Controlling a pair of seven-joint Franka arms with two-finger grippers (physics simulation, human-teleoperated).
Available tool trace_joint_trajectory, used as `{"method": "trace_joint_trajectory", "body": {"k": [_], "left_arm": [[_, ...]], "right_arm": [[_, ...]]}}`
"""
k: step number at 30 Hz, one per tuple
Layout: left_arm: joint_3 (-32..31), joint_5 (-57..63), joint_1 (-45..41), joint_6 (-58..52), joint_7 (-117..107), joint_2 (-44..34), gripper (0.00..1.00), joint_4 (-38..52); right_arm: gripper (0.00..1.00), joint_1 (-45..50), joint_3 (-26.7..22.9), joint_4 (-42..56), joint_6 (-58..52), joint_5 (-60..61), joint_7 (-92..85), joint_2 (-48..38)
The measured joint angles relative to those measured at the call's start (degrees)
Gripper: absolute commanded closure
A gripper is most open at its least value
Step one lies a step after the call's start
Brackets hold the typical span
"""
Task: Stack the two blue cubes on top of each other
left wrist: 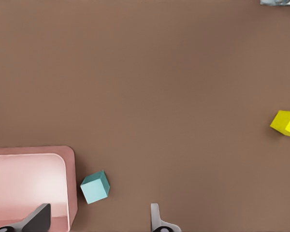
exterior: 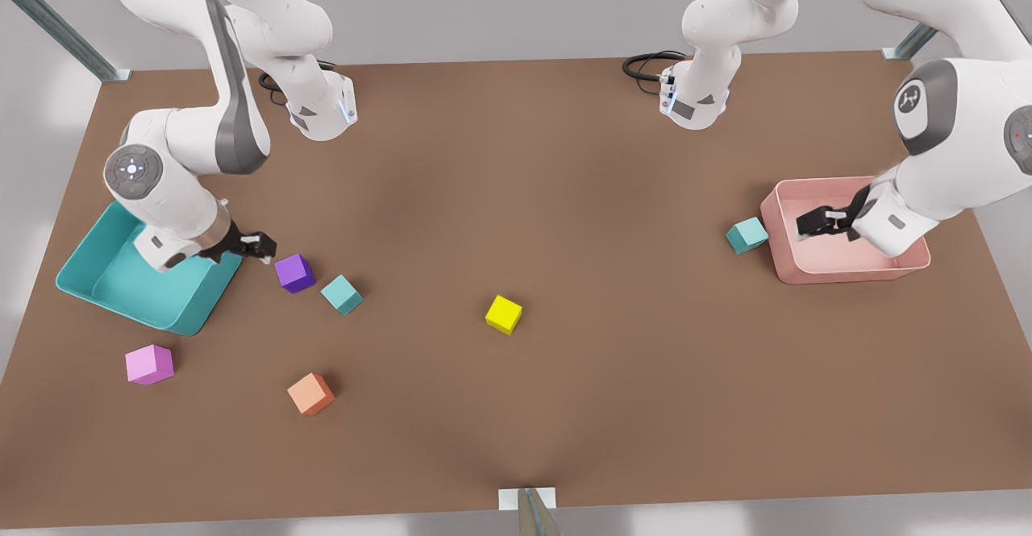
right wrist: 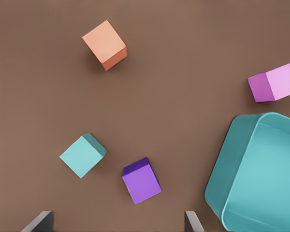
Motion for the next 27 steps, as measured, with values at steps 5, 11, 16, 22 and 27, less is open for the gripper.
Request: {"method": "trace_joint_trajectory", "body": {"k": [5,11,16,22,27], "left_arm": [[-0.1,0.3,-0.5,2.9,-0.1,1.0,0.00,-0.1],[-0.2,3.4,-1.0,5.4,1.0,6.7,0.00,0.6],[-0.2,4.5,-1.6,7.2,1.8,9.0,0.00,0.6],[0.0,4.7,-2.3,8.1,2.4,10.3,0.00,0.7],[0.0,4.8,-1.9,8.4,2.8,10.6,0.00,0.7]], "right_arm": [[0.00,2.4,0.5,2.9,2.7,-0.5,1.0,2.1],[0.00,7.8,2.4,8.3,3.6,-1.3,-2.7,6.1],[0.00,13.3,3.4,8.6,4.8,-2.5,-14.4,7.1],[0.00,10.1,0.2,7.6,5.0,-3.7,-26.3,13.5],[0.00,9.6,-0.8,5.1,3.7,-1.4,-31.0,15.3]]}}
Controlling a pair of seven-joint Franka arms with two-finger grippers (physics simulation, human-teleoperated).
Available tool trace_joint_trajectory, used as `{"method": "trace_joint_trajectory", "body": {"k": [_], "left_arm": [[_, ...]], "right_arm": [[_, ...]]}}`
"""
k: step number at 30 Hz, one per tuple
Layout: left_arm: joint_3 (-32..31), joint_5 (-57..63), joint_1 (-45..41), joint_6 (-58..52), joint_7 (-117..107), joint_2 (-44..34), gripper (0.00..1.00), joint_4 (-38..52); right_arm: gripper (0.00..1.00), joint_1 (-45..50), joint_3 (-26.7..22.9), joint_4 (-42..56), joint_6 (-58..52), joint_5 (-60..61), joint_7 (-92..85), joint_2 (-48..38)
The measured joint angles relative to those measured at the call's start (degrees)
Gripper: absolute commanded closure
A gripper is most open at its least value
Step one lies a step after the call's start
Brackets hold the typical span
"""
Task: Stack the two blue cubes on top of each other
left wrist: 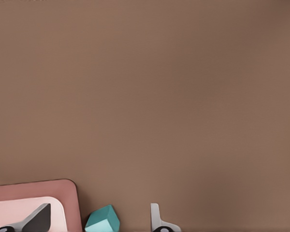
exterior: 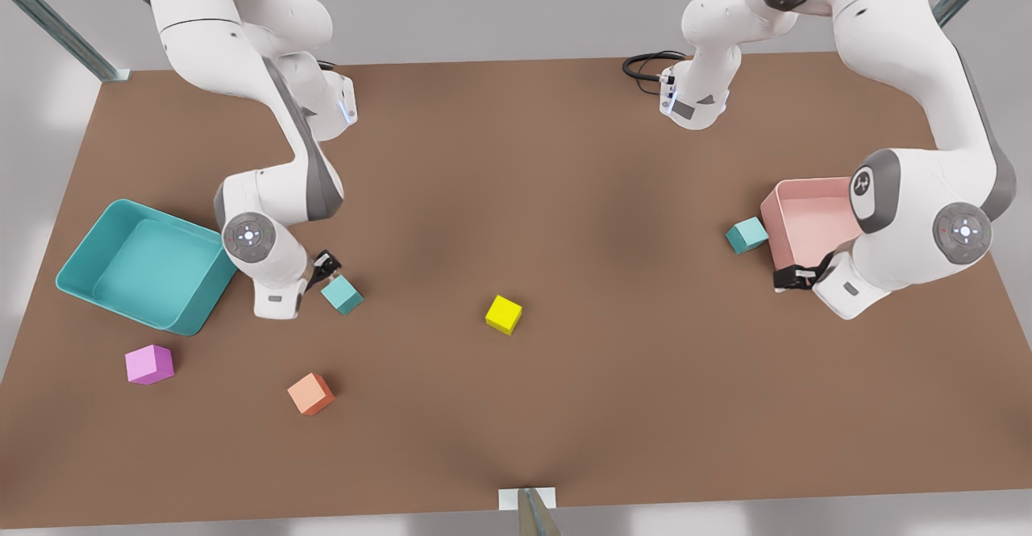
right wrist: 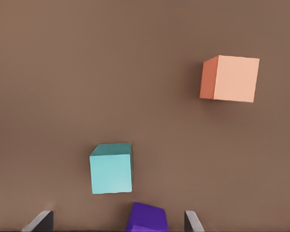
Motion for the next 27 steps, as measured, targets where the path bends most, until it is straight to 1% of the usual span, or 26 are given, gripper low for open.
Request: {"method": "trace_joint_trajectory", "body": {"k": [5,8,16,27], "left_arm": [[0.0,0.1,0.0,1.1,0.2,0.0,0.00,0.0],[0.0,0.1,0.1,1.5,0.3,0.0,0.00,0.0],[0.0,0.1,0.3,1.9,0.5,0.1,0.00,0.0],[0.0,0.1,0.3,2.0,0.6,0.1,0.00,0.0]], "right_arm": [[0.00,-0.6,-0.9,-4.1,-0.2,4.1,-1.4,0.6],[0.00,-0.7,-2.1,-6.5,1.4,5.4,-1.4,1.2],[0.00,-0.5,-2.5,-7.8,7.8,8.7,-0.8,5.7],[0.00,0.2,-1.8,-8.8,11.9,9.2,-0.3,6.7]]}}
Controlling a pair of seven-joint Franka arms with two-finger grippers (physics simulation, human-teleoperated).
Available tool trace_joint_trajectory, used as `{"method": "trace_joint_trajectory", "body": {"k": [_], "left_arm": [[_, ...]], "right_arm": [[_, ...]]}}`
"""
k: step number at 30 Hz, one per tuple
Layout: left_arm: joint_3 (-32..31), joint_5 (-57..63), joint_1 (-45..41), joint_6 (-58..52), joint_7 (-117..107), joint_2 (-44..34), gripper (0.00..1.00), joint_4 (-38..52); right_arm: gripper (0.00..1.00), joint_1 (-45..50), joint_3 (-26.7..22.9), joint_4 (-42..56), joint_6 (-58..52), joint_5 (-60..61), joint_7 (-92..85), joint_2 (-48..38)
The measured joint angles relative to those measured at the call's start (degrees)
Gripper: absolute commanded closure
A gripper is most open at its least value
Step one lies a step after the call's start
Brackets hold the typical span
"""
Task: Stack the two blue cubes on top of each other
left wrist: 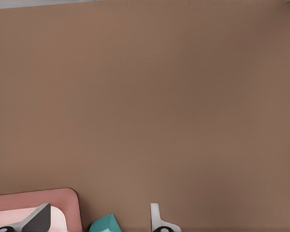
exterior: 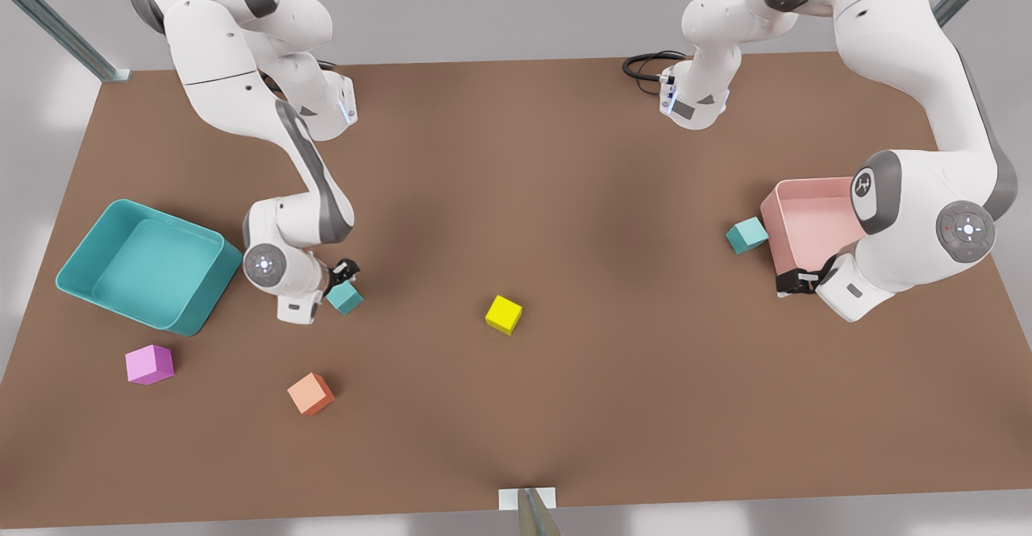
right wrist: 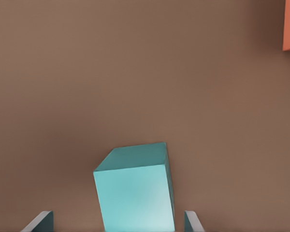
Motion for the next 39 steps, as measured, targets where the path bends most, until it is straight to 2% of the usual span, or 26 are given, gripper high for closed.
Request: {"method": "trace_joint_trajectory", "body": {"k": [19,33,34,38,39], "left_arm": [[0.0,0.1,0.1,-0.1,0.2,0.0,0.00,-0.1],[0.2,0.1,0.1,0.0,0.2,0.0,0.00,-0.1],[0.2,0.1,0.1,0.0,0.2,0.0,0.00,-0.1],[0.2,0.1,0.1,0.0,0.2,0.0,0.00,-0.1],[0.2,0.1,0.1,0.0,0.2,0.0,0.00,-0.1]], "right_arm": [[0.00,-0.5,0.0,-0.1,5.9,-0.1,-1.4,6.1],[0.00,-0.5,-0.1,-1.0,7.6,-0.1,-4.0,6.7],[0.02,-0.5,-0.1,-1.0,7.7,-0.1,-4.2,6.7],[0.34,-0.5,-0.1,-0.9,7.7,0.1,-5.3,6.9],[0.37,-0.5,-0.1,-0.9,7.7,0.1,-5.6,7.0]]}}
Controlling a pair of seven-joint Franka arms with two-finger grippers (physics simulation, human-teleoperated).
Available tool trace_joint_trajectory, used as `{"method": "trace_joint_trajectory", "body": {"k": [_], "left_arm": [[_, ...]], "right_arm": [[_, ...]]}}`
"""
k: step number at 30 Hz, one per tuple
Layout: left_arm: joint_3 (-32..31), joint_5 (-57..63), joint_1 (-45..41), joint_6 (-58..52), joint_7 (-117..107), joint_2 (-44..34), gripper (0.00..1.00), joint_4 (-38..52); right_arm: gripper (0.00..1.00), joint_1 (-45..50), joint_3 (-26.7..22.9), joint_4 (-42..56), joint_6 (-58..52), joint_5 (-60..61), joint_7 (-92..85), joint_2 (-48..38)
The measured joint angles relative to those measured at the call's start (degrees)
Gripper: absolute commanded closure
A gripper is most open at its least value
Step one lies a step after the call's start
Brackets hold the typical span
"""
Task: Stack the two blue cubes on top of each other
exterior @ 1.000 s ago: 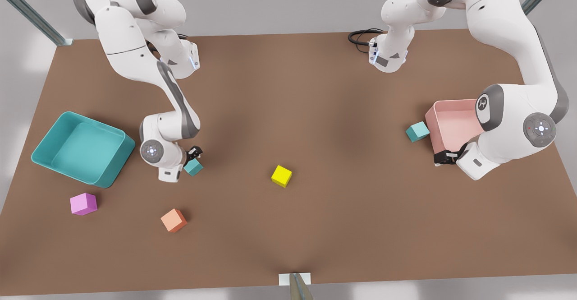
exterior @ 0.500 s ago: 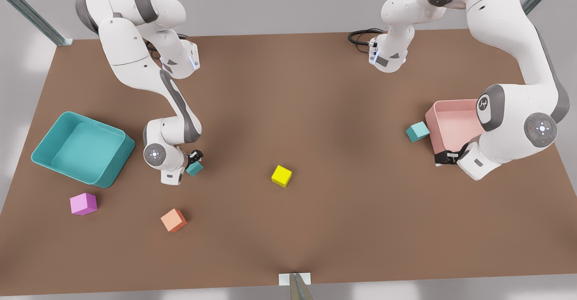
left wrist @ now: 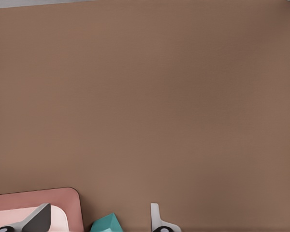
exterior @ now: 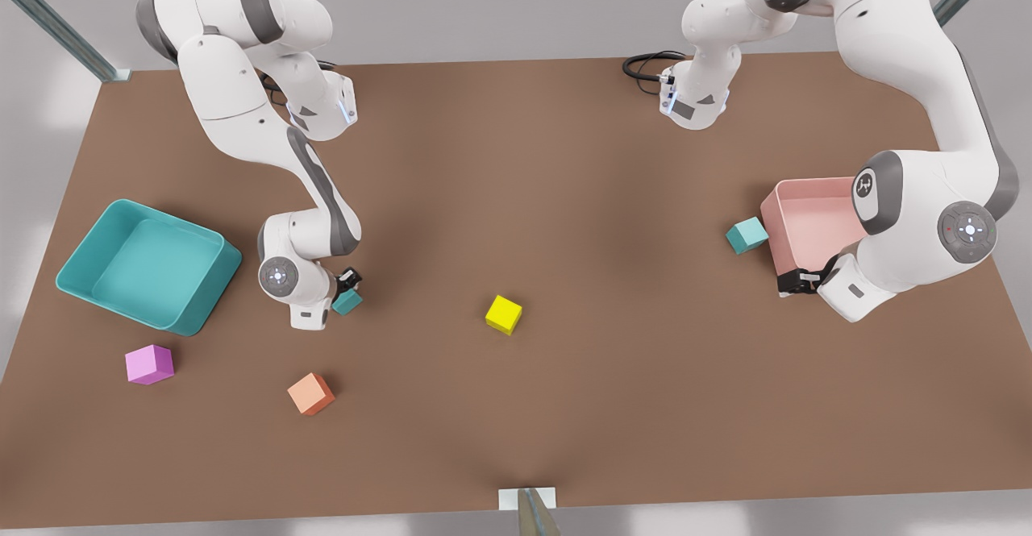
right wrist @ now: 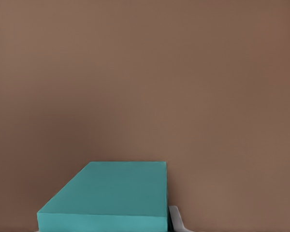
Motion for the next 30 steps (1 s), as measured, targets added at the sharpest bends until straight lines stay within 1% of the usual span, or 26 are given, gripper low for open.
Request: {"method": "trace_joint_trajectory", "body": {"k": [4,7,8,10,13,18,21,24,26,28,30], "left_arm": [[0.0,0.0,0.0,0.0,0.0,0.0,0.00,0.0],[0.0,0.0,0.0,0.0,0.0,0.0,0.00,0.0],[0.0,0.0,-0.1,0.0,0.0,0.0,0.00,0.0],[0.0,0.0,-0.1,0.0,0.0,0.0,0.00,0.0],[0.0,0.0,-0.1,0.0,0.0,0.0,0.00,0.0],[0.0,0.0,-0.1,0.0,0.0,0.0,0.00,0.0],[0.1,0.0,0.0,0.0,0.0,0.1,0.00,0.0],[0.1,-0.1,0.0,0.0,0.0,0.0,0.00,0.0],[0.1,-0.1,0.0,0.0,0.0,0.0,0.00,0.0],[0.1,-0.1,-0.2,0.0,0.0,0.0,0.00,0.0],[0.1,-0.1,-0.1,0.0,0.0,0.1,0.00,-0.1]], "right_arm": [[0.48,0.0,0.0,0.3,-0.2,-0.7,-0.3,-0.9],[0.57,0.2,0.0,0.7,-2.8,-1.1,-0.2,-5.3],[0.57,0.2,0.0,0.7,-3.9,-1.0,-0.3,-6.7],[0.62,0.4,0.0,2.2,-7.1,-0.8,-0.5,-10.1],[0.62,0.8,0.2,9.5,-14.2,-0.7,-0.9,-13.3],[0.67,6.0,0.4,24.5,-25.8,-0.7,-1.5,-14.0],[0.68,15.2,0.5,33.9,-29.4,-0.8,-1.4,-10.1],[0.70,24.3,0.8,45.7,-30.0,-0.8,-0.6,-1.6],[0.71,28.5,0.7,52.3,-28.4,-0.8,0.2,4.2],[0.71,32.0,0.5,55.9,-26.0,-0.8,1.0,8.6],[0.71,35.2,0.3,56.9,-23.8,-0.8,2.0,11.2]]}}
